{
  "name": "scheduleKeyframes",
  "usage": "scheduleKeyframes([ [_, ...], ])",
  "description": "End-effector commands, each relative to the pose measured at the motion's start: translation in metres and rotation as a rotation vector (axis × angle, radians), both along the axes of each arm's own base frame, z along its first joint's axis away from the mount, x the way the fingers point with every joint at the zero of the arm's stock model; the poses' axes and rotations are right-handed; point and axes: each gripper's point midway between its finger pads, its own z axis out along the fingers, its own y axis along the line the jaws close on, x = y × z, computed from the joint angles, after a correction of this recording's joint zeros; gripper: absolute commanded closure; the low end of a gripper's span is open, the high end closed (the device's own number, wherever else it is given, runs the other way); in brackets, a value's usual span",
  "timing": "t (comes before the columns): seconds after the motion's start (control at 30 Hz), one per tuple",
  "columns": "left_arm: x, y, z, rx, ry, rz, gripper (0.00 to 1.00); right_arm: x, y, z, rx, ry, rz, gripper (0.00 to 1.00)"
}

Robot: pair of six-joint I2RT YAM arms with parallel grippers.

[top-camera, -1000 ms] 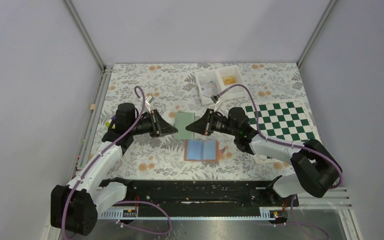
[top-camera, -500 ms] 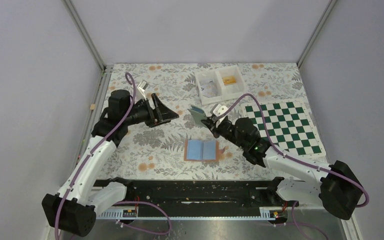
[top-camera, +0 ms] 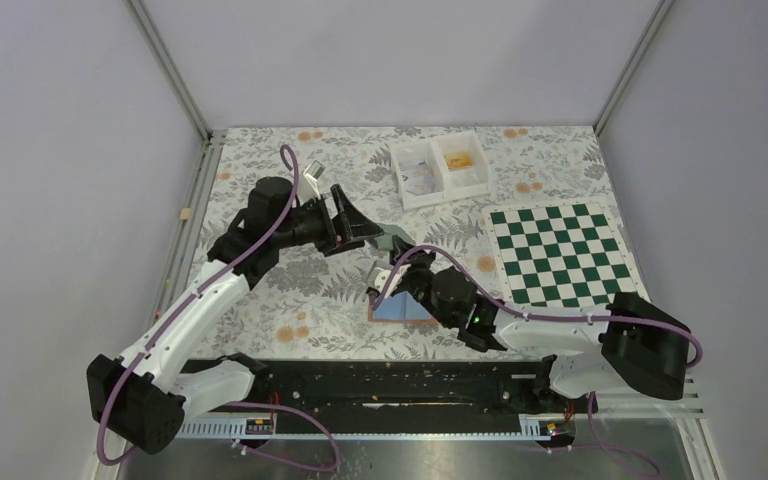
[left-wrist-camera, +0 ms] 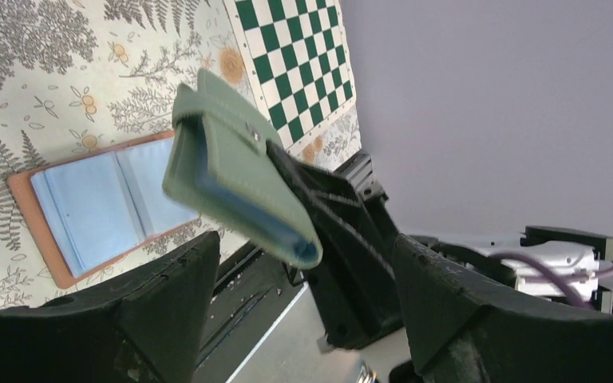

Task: Take the credit cards out of the card holder
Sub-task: Open the card holder.

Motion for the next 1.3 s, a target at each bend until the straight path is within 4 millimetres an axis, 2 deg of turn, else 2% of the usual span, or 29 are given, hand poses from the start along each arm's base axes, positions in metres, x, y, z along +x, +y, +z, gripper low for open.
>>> scheduleKeyframes([
  [0.0,0.018,-0.007,0.006,-0.050,-0.036,0.044,0.25,-0.002,0.006,0.048,0.069,-0.157,-0.055,1.00],
  [0.13,0.014,-0.015,-0.001,-0.086,-0.002,0.007,0.40,-0.006,0.012,0.047,0.075,-0.176,-0.091,1.00],
  [0.23,0.009,-0.014,-0.012,-0.067,0.037,0.003,0.45,-0.007,0.014,0.045,0.067,-0.178,-0.109,1.00],
  [0.3,0.007,-0.013,-0.015,-0.070,0.051,0.007,0.53,-0.008,0.016,0.044,0.076,-0.172,-0.109,1.00],
  [0.33,0.006,-0.012,-0.014,-0.077,0.048,0.010,0.60,-0.009,0.016,0.044,0.088,-0.167,-0.112,1.00],
  [0.37,0.005,-0.012,-0.012,-0.086,0.042,0.012,0.69,-0.010,0.015,0.045,0.108,-0.155,-0.114,0.95],
  [0.43,0.004,-0.012,-0.008,-0.100,0.010,0.010,0.92,-0.012,0.015,0.041,0.130,-0.110,-0.109,0.79],
  [0.47,0.005,-0.011,-0.006,-0.097,-0.010,0.008,1.00,-0.013,0.015,0.039,0.139,-0.082,-0.103,0.74],
  [0.53,0.006,-0.010,-0.005,-0.075,-0.055,-0.009,1.00,-0.020,0.014,0.037,0.166,-0.021,-0.065,0.62],
  [0.63,0.005,-0.009,-0.005,-0.011,-0.152,-0.076,1.00,-0.040,0.013,0.026,0.202,0.124,0.031,0.33],
  [0.67,0.005,-0.008,-0.007,0.017,-0.175,-0.091,1.00,-0.049,0.012,0.021,0.212,0.185,0.072,0.28],
  [0.77,0.002,-0.006,-0.008,0.070,-0.237,-0.167,1.00,-0.076,0.007,0.010,0.229,0.344,0.168,0.27],
  [0.9,-0.012,-0.006,-0.009,0.075,-0.291,-0.275,1.00,-0.096,-0.011,0.011,0.292,0.442,0.214,0.33],
  [1.13,-0.029,0.000,-0.021,0.088,-0.316,-0.325,1.00,-0.100,-0.029,0.019,0.301,0.379,0.245,0.42],
  [1.27,-0.037,-0.001,-0.025,0.071,-0.248,-0.337,1.00,-0.095,-0.030,0.022,0.270,0.267,0.259,0.41],
])
